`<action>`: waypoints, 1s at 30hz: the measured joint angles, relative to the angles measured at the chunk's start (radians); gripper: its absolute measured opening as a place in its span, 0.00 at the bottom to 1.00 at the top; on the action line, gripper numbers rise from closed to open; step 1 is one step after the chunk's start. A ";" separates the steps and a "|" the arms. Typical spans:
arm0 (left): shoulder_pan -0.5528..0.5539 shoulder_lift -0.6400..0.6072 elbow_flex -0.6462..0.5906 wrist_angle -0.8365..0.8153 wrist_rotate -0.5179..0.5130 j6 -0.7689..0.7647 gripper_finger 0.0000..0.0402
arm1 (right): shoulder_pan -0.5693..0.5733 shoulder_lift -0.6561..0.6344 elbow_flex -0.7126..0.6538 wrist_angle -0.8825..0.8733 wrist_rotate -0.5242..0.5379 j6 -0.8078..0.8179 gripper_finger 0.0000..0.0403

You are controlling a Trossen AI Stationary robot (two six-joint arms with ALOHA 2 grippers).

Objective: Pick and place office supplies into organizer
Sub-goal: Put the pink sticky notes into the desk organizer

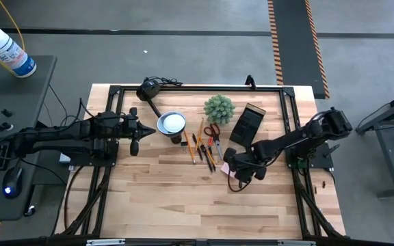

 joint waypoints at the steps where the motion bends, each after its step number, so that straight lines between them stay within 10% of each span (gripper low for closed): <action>1: 0.000 0.000 0.000 0.000 0.000 0.000 0.00 | 0.000 0.004 0.000 0.000 0.011 -0.002 0.49; 9: 0.000 0.000 0.000 0.000 0.000 0.000 0.00 | 0.000 0.040 0.000 0.000 -0.016 -0.006 0.39; 18: 0.000 0.000 0.000 0.000 0.000 0.000 0.00 | 0.000 0.041 0.000 0.004 0.014 -0.021 0.03; 30: 0.000 0.000 0.000 -0.001 0.000 -0.003 0.00 | 0.059 0.038 0.026 -0.038 0.147 0.033 0.01</action>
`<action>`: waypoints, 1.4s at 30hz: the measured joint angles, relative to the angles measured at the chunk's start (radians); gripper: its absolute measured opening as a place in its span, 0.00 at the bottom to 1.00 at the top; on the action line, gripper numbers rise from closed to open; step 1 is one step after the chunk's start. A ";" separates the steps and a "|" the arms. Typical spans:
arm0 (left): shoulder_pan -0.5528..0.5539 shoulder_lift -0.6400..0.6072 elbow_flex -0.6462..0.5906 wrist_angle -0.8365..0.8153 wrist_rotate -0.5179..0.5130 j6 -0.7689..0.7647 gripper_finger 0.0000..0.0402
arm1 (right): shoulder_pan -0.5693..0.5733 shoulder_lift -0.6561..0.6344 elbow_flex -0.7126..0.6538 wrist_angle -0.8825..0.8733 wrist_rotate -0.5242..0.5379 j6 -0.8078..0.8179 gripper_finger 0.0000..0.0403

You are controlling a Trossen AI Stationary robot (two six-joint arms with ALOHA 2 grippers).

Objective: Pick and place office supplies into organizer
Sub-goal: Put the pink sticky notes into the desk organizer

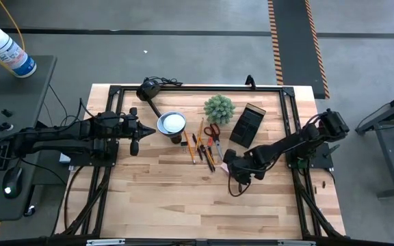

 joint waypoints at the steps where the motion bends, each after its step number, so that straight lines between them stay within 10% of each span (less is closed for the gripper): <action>1: 0.000 0.000 0.000 0.000 0.000 0.000 0.00 | 0.006 0.000 0.015 -0.015 0.011 0.007 0.01; 19: 0.000 0.000 0.000 -0.008 0.000 0.002 0.00 | -0.004 -0.262 0.266 -0.486 0.277 0.131 0.00; 31: 0.000 0.000 0.000 -0.008 0.000 -0.021 0.00 | -0.283 -0.434 0.260 -0.571 0.342 0.496 0.00; 42: 0.000 0.000 0.000 -0.007 0.000 -0.024 0.00 | -0.616 -0.431 0.260 -0.524 0.162 0.683 0.00</action>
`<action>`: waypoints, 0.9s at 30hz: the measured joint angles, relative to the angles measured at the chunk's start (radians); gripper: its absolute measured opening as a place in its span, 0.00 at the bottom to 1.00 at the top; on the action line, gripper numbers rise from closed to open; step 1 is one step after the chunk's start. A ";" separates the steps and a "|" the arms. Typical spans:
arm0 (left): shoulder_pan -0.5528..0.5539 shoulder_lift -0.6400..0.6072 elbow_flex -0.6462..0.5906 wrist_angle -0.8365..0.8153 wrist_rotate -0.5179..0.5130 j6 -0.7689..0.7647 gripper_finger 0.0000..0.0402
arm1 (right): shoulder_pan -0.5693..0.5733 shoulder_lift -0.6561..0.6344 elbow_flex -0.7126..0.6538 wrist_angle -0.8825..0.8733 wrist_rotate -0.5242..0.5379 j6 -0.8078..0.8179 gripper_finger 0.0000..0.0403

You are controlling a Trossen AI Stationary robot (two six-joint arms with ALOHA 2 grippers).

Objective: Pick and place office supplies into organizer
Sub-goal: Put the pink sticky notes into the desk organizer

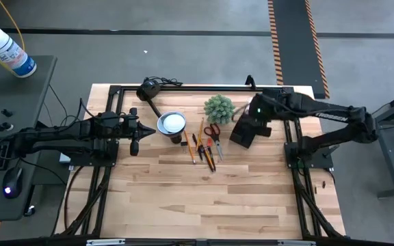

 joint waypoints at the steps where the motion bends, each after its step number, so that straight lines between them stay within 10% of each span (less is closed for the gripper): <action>1: 0.000 0.000 0.000 0.000 0.000 0.000 0.00 | -0.028 0.000 0.000 -0.001 -0.030 0.006 0.00; 27: 0.000 0.000 0.000 -0.035 0.000 -0.002 0.00 | -0.335 0.178 -0.112 0.163 -0.205 -0.135 0.00</action>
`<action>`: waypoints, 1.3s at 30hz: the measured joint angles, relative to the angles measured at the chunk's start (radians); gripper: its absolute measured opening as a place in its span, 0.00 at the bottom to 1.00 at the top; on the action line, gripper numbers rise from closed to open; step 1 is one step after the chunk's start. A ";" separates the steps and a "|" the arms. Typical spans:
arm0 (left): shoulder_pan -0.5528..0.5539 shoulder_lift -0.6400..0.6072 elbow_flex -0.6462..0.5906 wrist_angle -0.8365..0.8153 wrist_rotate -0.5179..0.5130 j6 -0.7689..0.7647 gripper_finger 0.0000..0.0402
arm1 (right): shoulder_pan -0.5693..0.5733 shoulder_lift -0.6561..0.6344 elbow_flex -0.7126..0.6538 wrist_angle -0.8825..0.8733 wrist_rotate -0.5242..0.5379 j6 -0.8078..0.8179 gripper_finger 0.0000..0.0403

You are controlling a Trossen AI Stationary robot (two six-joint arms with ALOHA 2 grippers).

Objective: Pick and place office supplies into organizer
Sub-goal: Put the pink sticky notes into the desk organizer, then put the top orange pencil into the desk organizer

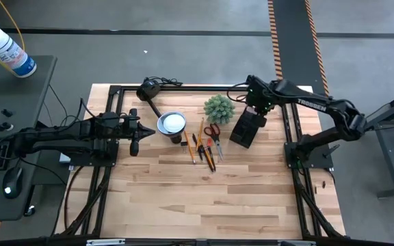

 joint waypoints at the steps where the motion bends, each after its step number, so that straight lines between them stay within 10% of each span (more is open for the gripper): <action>1: 0.000 0.000 0.000 -0.002 0.000 0.000 0.00 | -0.001 0.000 -0.021 0.019 -0.008 -0.012 0.00; 21: 0.000 0.000 0.000 -0.003 0.000 0.000 0.00 | 0.000 0.000 -0.135 0.137 -0.100 -0.078 0.06; 39: 0.000 0.000 0.000 -0.009 0.000 -0.021 0.00 | -0.001 0.000 -0.093 0.123 0.055 -0.077 0.30</action>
